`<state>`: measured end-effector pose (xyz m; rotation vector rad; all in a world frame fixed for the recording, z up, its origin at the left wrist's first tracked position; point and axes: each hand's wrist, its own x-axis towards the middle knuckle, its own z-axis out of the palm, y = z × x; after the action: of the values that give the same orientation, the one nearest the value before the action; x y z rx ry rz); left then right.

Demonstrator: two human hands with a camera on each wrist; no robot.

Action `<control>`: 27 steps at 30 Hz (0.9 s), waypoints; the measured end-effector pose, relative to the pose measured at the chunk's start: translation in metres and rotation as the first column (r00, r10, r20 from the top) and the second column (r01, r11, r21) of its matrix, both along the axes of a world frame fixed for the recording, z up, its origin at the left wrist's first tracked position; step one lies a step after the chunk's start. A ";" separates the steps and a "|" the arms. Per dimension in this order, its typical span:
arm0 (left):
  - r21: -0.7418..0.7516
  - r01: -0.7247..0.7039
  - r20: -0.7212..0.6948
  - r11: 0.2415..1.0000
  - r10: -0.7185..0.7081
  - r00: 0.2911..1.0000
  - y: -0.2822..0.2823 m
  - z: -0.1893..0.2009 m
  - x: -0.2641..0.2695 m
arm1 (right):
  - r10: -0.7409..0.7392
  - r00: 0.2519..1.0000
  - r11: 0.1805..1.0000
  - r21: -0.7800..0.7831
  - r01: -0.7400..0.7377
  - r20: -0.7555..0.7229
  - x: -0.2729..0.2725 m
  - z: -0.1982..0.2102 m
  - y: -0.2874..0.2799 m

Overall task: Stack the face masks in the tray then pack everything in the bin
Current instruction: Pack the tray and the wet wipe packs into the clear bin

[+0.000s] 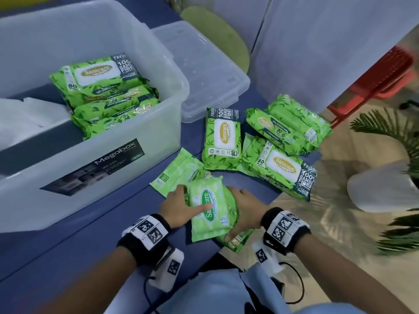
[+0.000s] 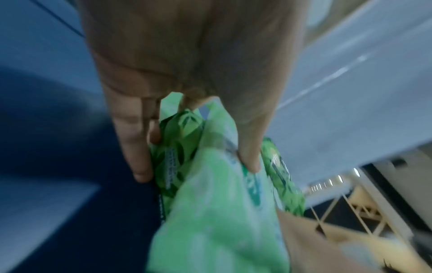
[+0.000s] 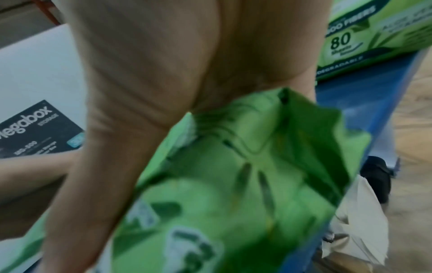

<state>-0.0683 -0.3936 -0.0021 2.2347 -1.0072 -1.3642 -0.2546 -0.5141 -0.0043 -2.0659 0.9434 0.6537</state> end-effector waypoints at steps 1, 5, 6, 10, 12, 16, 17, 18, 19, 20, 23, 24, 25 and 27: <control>-0.032 -0.075 -0.072 0.997 0.072 0.995 -0.001 -0.002 0.000 | -0.023 1.000 1.000 -0.001 0.023 0.015 0.001 -0.001 0.001; -0.028 -0.254 -0.371 0.967 0.225 0.901 -0.002 -0.001 0.018 | -0.099 0.993 0.995 0.012 0.099 0.059 -0.004 -0.002 -0.004; -0.029 -0.262 -0.394 0.965 0.230 0.890 0.000 -0.004 0.026 | -0.111 0.992 0.994 0.026 0.110 0.054 -0.004 0.001 -0.007; -0.052 -0.256 -0.342 0.965 0.224 0.913 0.009 -0.010 0.048 | -0.198 0.980 0.973 0.126 0.195 0.009 -0.004 0.010 -0.014; -0.073 -0.260 -0.286 0.963 0.230 0.930 0.012 -0.011 0.054 | -0.247 0.969 0.959 0.146 0.242 0.021 -0.005 0.013 -0.015; -0.140 -0.262 -0.260 0.955 0.220 0.940 0.019 -0.016 0.057 | -0.281 0.958 0.958 0.085 0.275 0.061 -0.006 0.032 -0.017; -0.143 -0.256 -0.252 0.956 0.215 0.944 0.022 -0.019 0.058 | -0.264 0.962 0.964 0.060 0.260 0.066 -0.006 0.038 -0.018; -0.148 -0.251 -0.237 0.956 0.212 0.948 0.024 -0.023 0.059 | -0.228 0.971 0.974 0.030 0.226 0.069 -0.007 0.047 -0.019; -0.149 -0.246 -0.221 0.958 0.211 0.952 0.026 -0.026 0.059 | -0.192 0.979 0.981 -0.020 0.193 0.070 -0.006 0.057 -0.018; -0.150 -0.240 -0.205 0.959 0.208 0.957 0.026 -0.030 0.058 | -0.156 0.985 0.984 -0.077 0.162 0.079 -0.006 0.068 -0.019; -0.134 -0.171 -0.027 0.976 0.169 0.985 0.025 -0.038 0.054 | -0.033 0.993 0.952 -0.299 0.066 0.112 -0.007 0.104 -0.022; -0.124 -0.154 0.042 0.980 0.160 0.986 0.024 -0.040 0.054 | 0.033 0.993 0.920 -0.391 0.014 0.113 -0.008 0.117 -0.023; -0.114 -0.134 0.106 0.984 0.146 0.984 0.024 -0.040 0.055 | 0.115 0.985 0.869 -0.494 -0.038 0.126 -0.008 0.130 -0.022; -0.084 -0.038 0.273 0.996 0.059 0.960 0.020 -0.036 0.056 | 0.282 0.946 0.712 -0.696 -0.094 0.161 -0.011 0.154 -0.020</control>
<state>-0.0119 -0.3737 -0.0379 2.4179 -1.0660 -0.9923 -0.2660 -0.5337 0.1497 -2.8538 0.9007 0.1039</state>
